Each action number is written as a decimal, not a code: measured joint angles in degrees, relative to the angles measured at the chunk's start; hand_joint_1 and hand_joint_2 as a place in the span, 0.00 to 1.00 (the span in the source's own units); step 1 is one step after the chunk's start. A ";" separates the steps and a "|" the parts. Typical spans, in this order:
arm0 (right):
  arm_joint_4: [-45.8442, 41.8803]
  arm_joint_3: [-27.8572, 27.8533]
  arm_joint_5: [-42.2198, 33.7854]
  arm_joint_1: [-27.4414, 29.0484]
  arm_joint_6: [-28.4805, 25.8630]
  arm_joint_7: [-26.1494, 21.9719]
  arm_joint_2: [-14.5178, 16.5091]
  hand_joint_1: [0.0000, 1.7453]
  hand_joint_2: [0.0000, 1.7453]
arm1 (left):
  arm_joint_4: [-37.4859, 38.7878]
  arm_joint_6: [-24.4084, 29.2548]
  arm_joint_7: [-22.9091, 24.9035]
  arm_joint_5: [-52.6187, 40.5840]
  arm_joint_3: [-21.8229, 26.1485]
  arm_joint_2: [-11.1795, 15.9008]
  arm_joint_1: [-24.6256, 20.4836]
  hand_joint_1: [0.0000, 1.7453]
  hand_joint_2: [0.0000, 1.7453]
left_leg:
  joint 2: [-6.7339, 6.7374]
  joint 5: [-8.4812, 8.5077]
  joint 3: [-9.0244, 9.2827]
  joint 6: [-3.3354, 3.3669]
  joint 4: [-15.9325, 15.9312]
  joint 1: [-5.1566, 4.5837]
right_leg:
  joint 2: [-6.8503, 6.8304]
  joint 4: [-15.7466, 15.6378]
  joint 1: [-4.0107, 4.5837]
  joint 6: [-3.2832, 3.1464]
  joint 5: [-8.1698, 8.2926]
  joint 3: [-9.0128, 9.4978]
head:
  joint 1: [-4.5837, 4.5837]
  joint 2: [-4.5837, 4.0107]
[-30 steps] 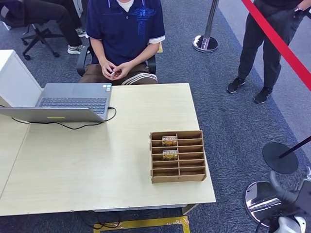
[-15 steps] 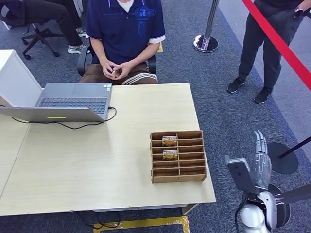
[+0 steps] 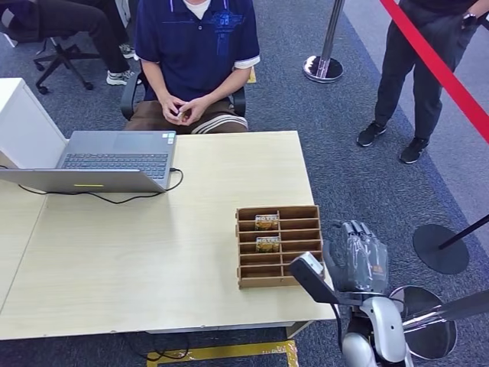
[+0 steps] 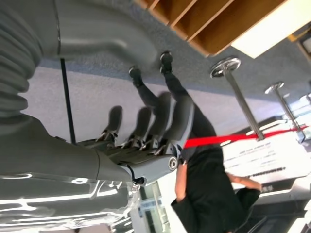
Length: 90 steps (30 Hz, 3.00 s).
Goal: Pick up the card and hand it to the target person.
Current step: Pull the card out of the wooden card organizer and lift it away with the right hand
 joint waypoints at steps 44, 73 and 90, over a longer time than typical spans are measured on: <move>7.88 13.24 1.95 -7.19 9.69 6.78 0.31 0.44 1.00 | 0.00 -0.48 0.71 -1.68 -0.07 -0.44 -0.04 0.00 0.00 | 0.00 0.01 0.00 -0.01 -0.01 0.01 | 0.00 0.00 0.00 0.00 0.00 0.00 | 0.00 0.01; 13.16 16.62 -1.60 -13.15 11.07 5.36 0.55 0.49 1.00 | 0.00 -0.67 1.02 -1.68 -0.09 -0.79 -0.06 0.00 0.00 | -0.01 0.02 -0.01 -0.02 -0.01 0.01 | 0.00 0.01 0.00 0.00 0.00 0.00 | 0.00 0.01; 14.20 16.58 -2.54 -13.32 10.38 5.45 0.28 0.54 1.00 | 0.00 -0.49 1.08 -1.68 -0.09 -0.79 -0.06 0.00 0.00 | -0.01 0.02 0.00 -0.02 -0.01 0.01 | 0.00 0.01 0.00 0.00 0.00 0.00 | 0.00 0.00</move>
